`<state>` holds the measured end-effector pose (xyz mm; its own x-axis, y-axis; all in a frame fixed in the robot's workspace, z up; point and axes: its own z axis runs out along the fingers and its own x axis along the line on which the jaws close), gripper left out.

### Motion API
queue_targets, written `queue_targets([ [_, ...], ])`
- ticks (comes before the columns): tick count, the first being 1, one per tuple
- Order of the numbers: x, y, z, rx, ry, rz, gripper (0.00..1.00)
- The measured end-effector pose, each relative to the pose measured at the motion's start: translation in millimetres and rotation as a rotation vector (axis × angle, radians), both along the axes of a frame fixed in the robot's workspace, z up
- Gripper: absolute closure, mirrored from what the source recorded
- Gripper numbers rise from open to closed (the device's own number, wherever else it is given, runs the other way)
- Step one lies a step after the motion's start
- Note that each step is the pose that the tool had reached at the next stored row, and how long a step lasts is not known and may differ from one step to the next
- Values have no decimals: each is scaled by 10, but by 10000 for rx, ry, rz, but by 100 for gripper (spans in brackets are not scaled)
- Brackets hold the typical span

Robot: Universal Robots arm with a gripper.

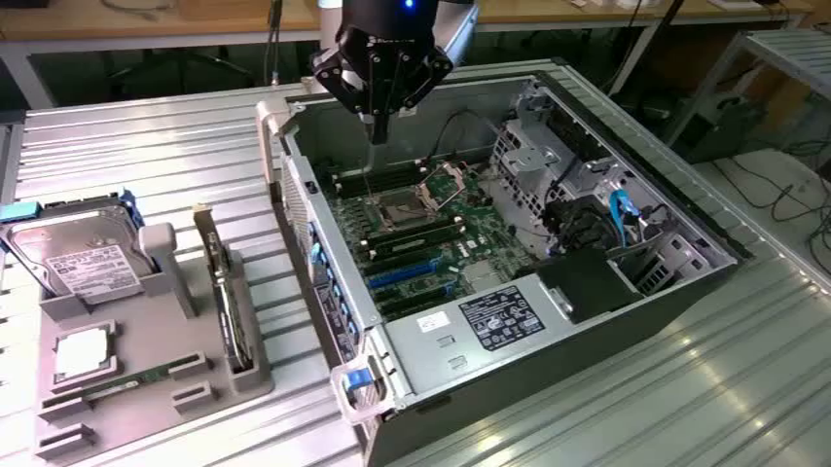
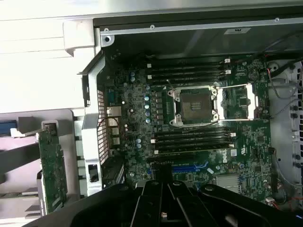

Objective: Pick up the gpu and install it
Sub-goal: 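Reach for the gpu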

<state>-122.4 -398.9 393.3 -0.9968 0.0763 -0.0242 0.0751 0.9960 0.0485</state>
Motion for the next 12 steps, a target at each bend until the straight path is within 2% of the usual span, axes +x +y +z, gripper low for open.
queue_targets([
  [12, -68, 0, 0, 0, 0, 0, 89],
])
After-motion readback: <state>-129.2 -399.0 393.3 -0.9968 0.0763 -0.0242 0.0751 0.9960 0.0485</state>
